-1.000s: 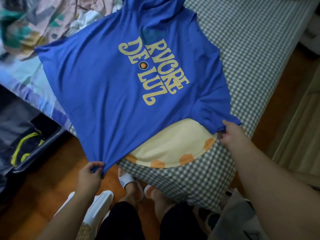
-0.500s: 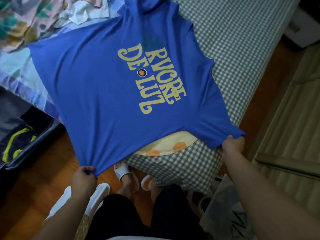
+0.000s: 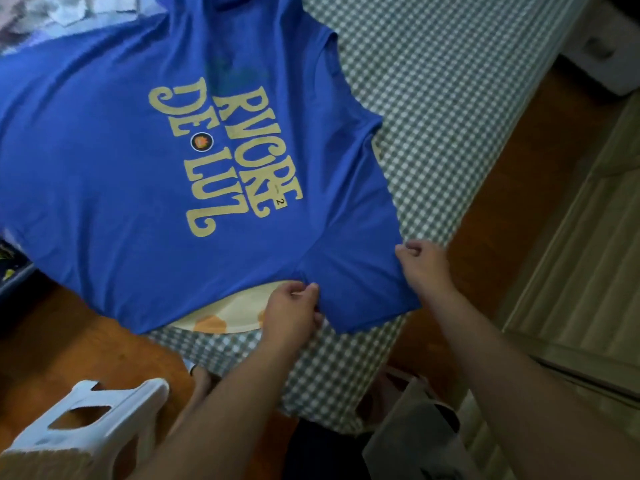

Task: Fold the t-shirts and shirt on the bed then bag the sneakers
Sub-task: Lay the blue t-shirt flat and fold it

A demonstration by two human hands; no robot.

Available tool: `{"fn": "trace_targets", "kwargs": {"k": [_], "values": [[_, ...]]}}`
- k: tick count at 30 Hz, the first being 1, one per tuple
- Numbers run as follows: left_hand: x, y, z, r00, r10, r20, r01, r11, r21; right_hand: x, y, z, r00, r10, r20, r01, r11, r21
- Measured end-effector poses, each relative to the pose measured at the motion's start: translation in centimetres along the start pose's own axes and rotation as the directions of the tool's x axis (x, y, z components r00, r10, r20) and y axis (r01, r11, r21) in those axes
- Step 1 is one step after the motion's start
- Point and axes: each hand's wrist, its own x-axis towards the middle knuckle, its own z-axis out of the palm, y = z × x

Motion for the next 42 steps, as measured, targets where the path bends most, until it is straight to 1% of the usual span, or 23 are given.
{"fn": "trace_targets", "kwargs": {"k": [2, 4, 5, 6, 9, 10, 12, 14, 16, 18, 20, 23, 25, 29, 33, 35, 36, 37, 38, 39, 40, 41, 42], "values": [[0.8, 0.5, 2.4, 0.998, -0.018, -0.064, 0.011, 0.994, -0.108, 0.8, 0.4, 0.5, 0.993, -0.011, 0.114, 0.01, 1.0, 0.005], [1.1, 0.9, 3.3, 0.994, -0.08, -0.076, 0.061, 0.972, -0.225, 1.3, 0.8, 0.3, 0.985, -0.02, 0.169, 0.022, 1.0, -0.013], [1.0, 1.2, 3.3, 0.991, -0.103, -0.082, 0.079, 0.965, -0.251, 1.4, 1.0, -0.2, 0.982, -0.008, 0.188, 0.004, 1.0, 0.019], [0.8, 1.5, 3.3, 0.991, -0.095, -0.096, 0.068, 0.964, -0.257, 1.6, 1.3, -0.6, 0.979, 0.002, 0.204, -0.017, 0.997, 0.073], [0.1, 1.8, 3.1, 0.983, 0.079, -0.167, -0.099, 0.988, -0.116, 2.2, 2.0, -1.6, 0.965, -0.021, 0.263, -0.025, 0.985, 0.17], [0.0, 1.6, 3.2, 0.978, 0.122, -0.167, -0.141, 0.984, -0.107, 2.2, 2.2, -1.6, 0.96, -0.04, 0.278, -0.012, 0.982, 0.186], [0.0, 0.6, 3.5, 0.979, 0.142, -0.146, -0.167, 0.97, -0.178, 1.9, 2.4, -1.3, 0.957, -0.06, 0.283, -0.005, 0.974, 0.225], [-0.1, -0.5, 3.7, 0.982, 0.103, -0.161, -0.141, 0.96, -0.242, 1.4, 2.7, -1.2, 0.964, -0.053, 0.261, -0.025, 0.958, 0.286], [-0.9, -1.5, 4.0, 0.972, 0.112, -0.206, -0.149, 0.973, -0.175, 0.7, 3.0, -1.7, 0.98, -0.083, 0.179, 0.021, 0.945, 0.327], [-2.3, -2.9, 4.4, 0.967, 0.134, -0.218, -0.156, 0.984, -0.09, -0.1, 3.6, -2.3, 0.987, -0.143, 0.076, 0.115, 0.947, 0.299], [-3.5, -4.1, 4.6, 0.967, 0.132, -0.217, -0.146, 0.988, -0.05, -0.9, 4.0, -2.5, 0.992, -0.117, 0.044, 0.1, 0.954, 0.283], [-3.7, -4.8, 4.6, 0.971, 0.131, -0.201, -0.127, 0.991, 0.032, -1.6, 5.0, -1.7, 0.976, 0.06, 0.208, -0.136, 0.919, 0.37], [-3.6, -4.9, 4.4, 0.969, 0.191, -0.159, -0.176, 0.979, 0.1, -1.9, 5.6, -1.6, 0.954, 0.099, 0.282, -0.192, 0.927, 0.324], [-3.7, -5.8, 3.3, 0.961, 0.257, -0.105, -0.217, 0.931, 0.293, -3.1, 6.2, -3.2, 0.966, 0.044, 0.257, -0.1, 0.973, 0.208], [-3.4, -6.5, 2.2, 0.95, 0.302, -0.074, -0.252, 0.887, 0.388, -4.5, 6.0, -4.1, 0.961, -0.011, 0.277, -0.015, 0.996, 0.09], [-3.6, -6.5, 2.2, 0.932, 0.363, -0.023, -0.303, 0.81, 0.502, -4.1, 5.4, -3.9, 0.938, 0.025, 0.346, -0.026, 1.0, 0.0], [-3.8, -6.4, 2.2, 0.916, 0.401, 0.001, -0.327, 0.745, 0.581, -3.8, 5.1, -3.7, 0.928, 0.037, 0.37, -0.007, 0.997, -0.082], [-4.0, -6.3, 2.2, 0.898, 0.439, 0.027, -0.345, 0.663, 0.664, -3.4, 4.9, -3.6, 0.933, -0.01, 0.359, 0.086, 0.977, -0.196], [-4.1, -6.2, 2.1, 0.878, 0.476, 0.054, -0.358, 0.575, 0.736, -3.1, 4.5, -3.5, 0.943, -0.148, 0.297, 0.243, 0.917, -0.317], [-4.1, -6.2, 1.9, 0.858, 0.506, 0.086, -0.371, 0.497, 0.785, -2.6, 4.1, -3.5, 0.905, -0.365, 0.216, 0.424, 0.81, -0.405], [-4.0, -6.1, 1.6, 0.838, 0.534, 0.114, -0.39, 0.44, 0.809, -2.1, 3.6, -3.5, 0.804, -0.57, 0.173, 0.578, 0.677, -0.456], [-3.8, -6.2, 1.3, 0.816, 0.561, 0.142, -0.413, 0.394, 0.821, -1.4, 2.8, -3.4, 0.672, -0.723, 0.162, 0.696, 0.541, -0.472], [-3.6, -6.2, 1.0, 0.795, 0.581, 0.176, -0.436, 0.345, 0.831, -0.2, 2.1, -3.2, 0.551, -0.815, 0.177, 0.776, 0.423, -0.468]]}}
